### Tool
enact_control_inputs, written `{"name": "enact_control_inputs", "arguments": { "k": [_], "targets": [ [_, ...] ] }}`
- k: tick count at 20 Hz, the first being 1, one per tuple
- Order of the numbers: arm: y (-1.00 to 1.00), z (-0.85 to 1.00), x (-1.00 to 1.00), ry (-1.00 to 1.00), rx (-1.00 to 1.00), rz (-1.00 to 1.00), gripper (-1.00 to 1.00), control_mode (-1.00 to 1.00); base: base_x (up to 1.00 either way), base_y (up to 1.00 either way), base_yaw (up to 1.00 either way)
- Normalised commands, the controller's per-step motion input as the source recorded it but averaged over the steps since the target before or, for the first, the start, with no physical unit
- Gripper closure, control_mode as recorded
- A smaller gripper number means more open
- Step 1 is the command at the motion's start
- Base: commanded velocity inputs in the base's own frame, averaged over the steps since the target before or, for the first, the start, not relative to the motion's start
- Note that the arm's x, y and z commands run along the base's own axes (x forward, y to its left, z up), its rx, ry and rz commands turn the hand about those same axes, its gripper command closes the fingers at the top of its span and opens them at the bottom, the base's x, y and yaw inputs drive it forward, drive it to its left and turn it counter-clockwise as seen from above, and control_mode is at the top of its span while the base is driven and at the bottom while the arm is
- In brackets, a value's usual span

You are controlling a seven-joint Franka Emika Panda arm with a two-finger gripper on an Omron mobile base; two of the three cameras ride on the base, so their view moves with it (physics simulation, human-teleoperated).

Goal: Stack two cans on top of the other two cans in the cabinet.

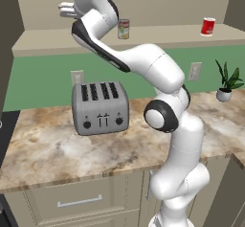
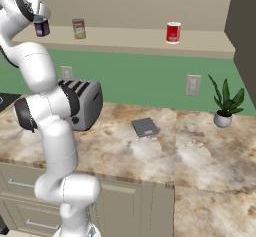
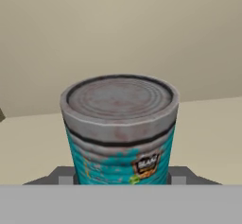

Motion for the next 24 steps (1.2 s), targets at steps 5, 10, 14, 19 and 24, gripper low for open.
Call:
{"name": "enact_control_inputs", "arguments": {
  "k": [5, 10, 14, 19, 24],
  "targets": [
    [0.03, 0.01, 0.19, -0.01, -0.05, 0.01, 1.00, -1.00, 0.00, 0.00, 0.00],
    [0.05, 0.00, 0.15, 0.00, -0.04, 0.03, 1.00, -1.00, 0.00, 0.00, 0.00],
    [0.10, 0.00, 0.16, 0.00, -0.03, 0.02, 1.00, -1.00, 0.00, 0.00, 0.00],
    [0.07, 0.00, 0.10, 0.00, -0.01, 0.01, 1.00, -1.00, 0.00, 0.00, 0.00],
    [0.07, 0.00, 0.02, 0.00, 0.00, 0.00, 1.00, -1.00, 0.00, 0.00, 0.00]
  ]
}}
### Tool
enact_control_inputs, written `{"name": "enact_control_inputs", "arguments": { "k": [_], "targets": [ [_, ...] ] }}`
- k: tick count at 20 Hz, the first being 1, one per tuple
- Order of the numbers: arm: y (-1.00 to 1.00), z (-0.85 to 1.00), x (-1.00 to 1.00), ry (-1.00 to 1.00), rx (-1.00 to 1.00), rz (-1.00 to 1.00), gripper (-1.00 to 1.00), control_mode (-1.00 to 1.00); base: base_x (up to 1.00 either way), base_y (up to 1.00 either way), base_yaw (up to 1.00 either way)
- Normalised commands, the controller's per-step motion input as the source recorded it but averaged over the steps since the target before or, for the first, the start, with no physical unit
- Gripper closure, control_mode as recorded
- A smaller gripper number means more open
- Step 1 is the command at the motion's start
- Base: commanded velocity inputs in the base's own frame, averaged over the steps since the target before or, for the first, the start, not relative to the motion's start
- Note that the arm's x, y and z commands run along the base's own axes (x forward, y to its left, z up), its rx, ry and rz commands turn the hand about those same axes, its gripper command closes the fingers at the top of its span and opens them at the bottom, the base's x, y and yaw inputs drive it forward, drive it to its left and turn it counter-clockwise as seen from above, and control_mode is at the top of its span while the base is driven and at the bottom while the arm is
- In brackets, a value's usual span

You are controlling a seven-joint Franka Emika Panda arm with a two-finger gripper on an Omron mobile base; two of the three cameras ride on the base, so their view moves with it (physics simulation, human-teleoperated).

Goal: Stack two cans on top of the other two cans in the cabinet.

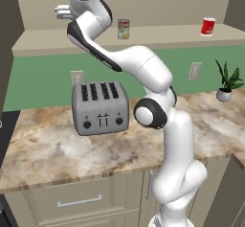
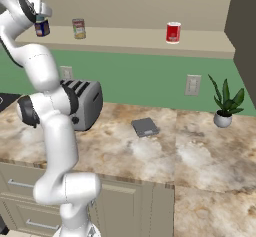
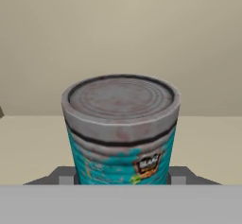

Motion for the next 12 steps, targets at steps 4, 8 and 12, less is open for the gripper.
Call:
{"name": "enact_control_inputs", "arguments": {
  "k": [4, 8, 12],
  "targets": [
    [0.06, 0.00, 0.07, 0.00, -0.01, 0.00, 1.00, -1.00, 0.00, 0.00, 0.00],
    [0.00, -0.04, 0.08, 0.00, -0.01, 0.00, 1.00, -1.00, 0.00, 0.00, 0.00],
    [0.00, -0.01, 0.15, 0.00, 0.00, 0.00, 1.00, -1.00, 0.00, 0.00, 0.00]
  ]
}}
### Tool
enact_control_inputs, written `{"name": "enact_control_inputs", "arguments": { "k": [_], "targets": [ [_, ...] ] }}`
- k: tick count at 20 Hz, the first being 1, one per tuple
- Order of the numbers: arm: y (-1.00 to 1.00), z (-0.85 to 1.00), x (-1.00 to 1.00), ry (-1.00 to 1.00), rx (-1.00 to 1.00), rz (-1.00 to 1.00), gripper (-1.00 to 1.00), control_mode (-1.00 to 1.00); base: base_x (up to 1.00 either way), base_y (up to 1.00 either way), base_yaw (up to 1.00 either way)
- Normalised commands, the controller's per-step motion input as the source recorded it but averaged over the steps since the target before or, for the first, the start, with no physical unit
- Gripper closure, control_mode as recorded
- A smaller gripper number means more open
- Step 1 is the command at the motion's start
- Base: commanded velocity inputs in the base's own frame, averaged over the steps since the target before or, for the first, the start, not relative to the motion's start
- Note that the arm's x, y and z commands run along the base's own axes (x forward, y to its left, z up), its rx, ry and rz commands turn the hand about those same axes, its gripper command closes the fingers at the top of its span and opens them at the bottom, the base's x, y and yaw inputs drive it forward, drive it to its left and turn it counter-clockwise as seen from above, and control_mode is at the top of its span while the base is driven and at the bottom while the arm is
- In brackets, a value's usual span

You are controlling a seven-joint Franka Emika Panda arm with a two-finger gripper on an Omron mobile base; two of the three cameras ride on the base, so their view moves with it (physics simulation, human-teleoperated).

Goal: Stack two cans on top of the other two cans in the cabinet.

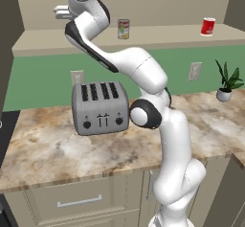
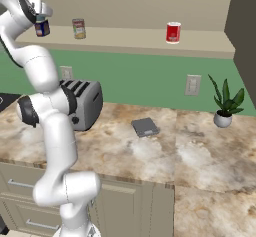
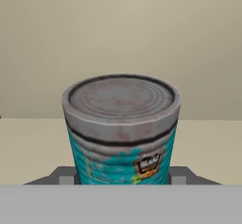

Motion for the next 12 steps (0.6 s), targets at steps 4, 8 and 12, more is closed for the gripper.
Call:
{"name": "enact_control_inputs", "arguments": {
  "k": [4, 8, 12],
  "targets": [
    [0.00, -0.03, 0.09, 0.00, 0.00, 0.00, 1.00, -1.00, 0.00, 0.00, 0.00],
    [0.00, -0.10, 0.02, 0.00, 0.00, 0.00, 1.00, -1.00, 0.00, 0.00, 0.00],
    [0.02, -0.13, 0.04, 0.01, 0.00, 0.00, 1.00, -1.00, 0.00, 0.00, 0.00]
  ]
}}
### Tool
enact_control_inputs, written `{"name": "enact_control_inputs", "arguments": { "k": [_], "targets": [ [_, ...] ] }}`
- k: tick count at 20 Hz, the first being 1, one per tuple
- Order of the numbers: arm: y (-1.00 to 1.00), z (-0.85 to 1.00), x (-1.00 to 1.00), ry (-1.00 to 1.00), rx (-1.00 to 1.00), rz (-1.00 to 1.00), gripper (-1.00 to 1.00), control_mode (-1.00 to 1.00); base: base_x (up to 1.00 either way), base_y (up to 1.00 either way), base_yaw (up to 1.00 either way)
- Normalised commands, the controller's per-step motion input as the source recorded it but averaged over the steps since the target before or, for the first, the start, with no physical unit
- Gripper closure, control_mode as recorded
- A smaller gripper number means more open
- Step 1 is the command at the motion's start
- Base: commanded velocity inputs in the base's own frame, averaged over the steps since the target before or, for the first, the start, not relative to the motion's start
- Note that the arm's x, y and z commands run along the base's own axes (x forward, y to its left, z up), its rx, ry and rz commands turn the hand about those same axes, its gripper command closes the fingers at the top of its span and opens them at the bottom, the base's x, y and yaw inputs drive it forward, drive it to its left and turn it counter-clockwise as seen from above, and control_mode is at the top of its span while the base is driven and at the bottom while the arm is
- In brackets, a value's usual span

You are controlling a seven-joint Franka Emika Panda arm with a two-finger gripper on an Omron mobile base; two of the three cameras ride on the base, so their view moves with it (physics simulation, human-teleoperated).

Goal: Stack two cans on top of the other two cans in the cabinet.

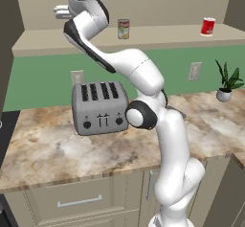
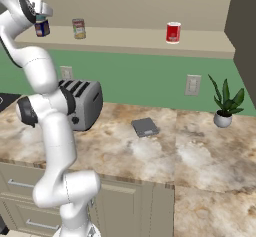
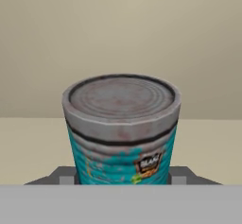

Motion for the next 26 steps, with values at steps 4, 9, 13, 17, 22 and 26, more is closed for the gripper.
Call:
{"name": "enact_control_inputs", "arguments": {
  "k": [4, 9, 13, 17, 22, 26],
  "targets": [
    [0.04, -0.17, 0.00, 0.00, 0.00, 0.00, 1.00, -1.00, 0.00, 0.00, 0.00],
    [0.03, -0.16, 0.04, 0.00, 0.00, 0.00, 1.00, -1.00, 0.00, 0.00, 0.00],
    [0.04, -0.11, 0.06, 0.00, 0.00, 0.00, -1.00, -1.00, 0.00, 0.00, 0.00],
    [0.02, -0.05, 0.08, 0.00, 0.00, 0.00, -1.00, -1.00, 0.00, 0.00, 0.00],
    [0.00, -0.03, 0.00, 0.00, 0.00, 0.00, -1.00, -1.00, 0.00, 0.00, 0.00],
    [0.00, -0.06, -0.04, -0.04, 0.00, 0.00, -1.00, -1.00, 0.00, 0.00, 0.00]
  ]
}}
